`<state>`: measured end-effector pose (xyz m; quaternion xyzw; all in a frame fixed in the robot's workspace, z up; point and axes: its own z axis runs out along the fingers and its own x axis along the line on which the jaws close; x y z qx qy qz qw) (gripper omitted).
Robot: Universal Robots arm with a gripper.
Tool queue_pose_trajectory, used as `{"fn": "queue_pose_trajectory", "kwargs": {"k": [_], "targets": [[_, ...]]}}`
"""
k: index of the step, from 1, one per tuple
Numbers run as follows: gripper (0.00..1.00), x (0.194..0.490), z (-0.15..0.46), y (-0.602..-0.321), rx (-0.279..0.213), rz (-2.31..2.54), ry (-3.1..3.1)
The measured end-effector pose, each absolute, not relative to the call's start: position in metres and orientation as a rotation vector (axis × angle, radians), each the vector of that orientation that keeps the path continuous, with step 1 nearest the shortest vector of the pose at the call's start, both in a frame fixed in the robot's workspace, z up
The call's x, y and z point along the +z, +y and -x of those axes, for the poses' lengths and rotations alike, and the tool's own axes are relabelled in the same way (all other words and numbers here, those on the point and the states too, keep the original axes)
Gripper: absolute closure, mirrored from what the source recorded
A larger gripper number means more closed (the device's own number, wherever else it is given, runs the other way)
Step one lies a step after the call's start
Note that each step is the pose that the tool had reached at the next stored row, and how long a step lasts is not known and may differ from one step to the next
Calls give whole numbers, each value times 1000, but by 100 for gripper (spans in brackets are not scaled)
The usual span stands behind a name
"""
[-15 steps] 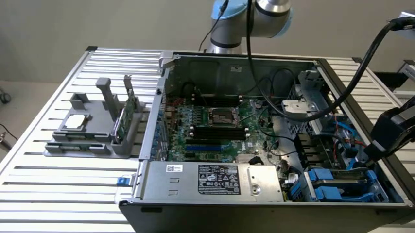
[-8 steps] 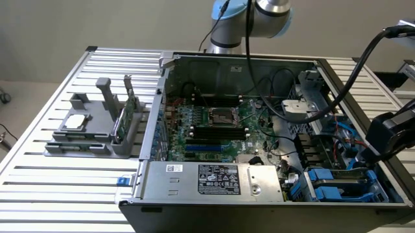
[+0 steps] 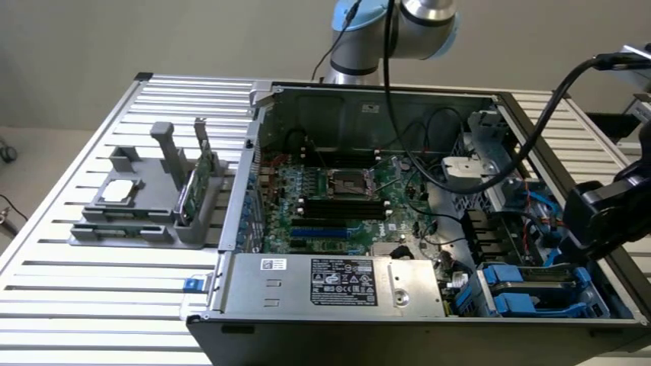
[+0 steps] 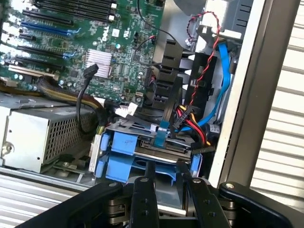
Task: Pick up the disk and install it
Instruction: 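Insert the first disk wire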
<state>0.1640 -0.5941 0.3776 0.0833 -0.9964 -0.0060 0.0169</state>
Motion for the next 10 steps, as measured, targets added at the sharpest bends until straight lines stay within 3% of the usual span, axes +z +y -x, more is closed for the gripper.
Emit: {"fn": "queue_pose_trajectory", "kwargs": {"k": [10], "targets": [[68, 364, -164, -594, -23, 0, -3109]]}}
